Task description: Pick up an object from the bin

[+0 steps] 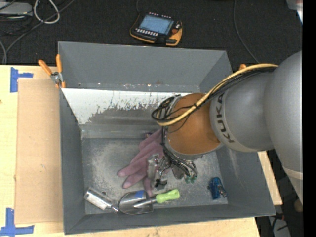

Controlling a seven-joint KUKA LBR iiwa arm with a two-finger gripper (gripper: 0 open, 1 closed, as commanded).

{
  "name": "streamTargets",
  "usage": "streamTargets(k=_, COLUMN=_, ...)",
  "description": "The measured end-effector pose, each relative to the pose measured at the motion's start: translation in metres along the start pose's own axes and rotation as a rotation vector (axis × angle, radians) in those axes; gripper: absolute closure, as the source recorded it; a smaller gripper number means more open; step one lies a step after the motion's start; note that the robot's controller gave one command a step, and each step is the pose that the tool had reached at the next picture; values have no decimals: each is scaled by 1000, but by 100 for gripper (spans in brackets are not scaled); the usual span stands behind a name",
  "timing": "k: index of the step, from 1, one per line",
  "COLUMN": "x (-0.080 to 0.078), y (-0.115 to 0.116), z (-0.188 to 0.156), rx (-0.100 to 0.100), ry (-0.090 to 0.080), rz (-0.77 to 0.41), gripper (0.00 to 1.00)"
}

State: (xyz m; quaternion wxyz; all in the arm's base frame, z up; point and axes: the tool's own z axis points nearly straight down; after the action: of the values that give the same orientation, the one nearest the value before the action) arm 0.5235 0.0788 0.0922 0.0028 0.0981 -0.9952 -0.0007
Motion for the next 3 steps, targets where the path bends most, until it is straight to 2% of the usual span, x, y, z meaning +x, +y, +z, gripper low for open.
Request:
streamTargets(k=1, x=0, y=0, z=0, rx=0, ry=0, rz=0, gripper=100)
streamTargets(k=2, x=25, y=28, z=0, rx=-1, ry=1, rz=-210, gripper=0)
streamTargets(k=3, x=25, y=28, z=1, rx=-1, ry=2, rz=-210, gripper=100)
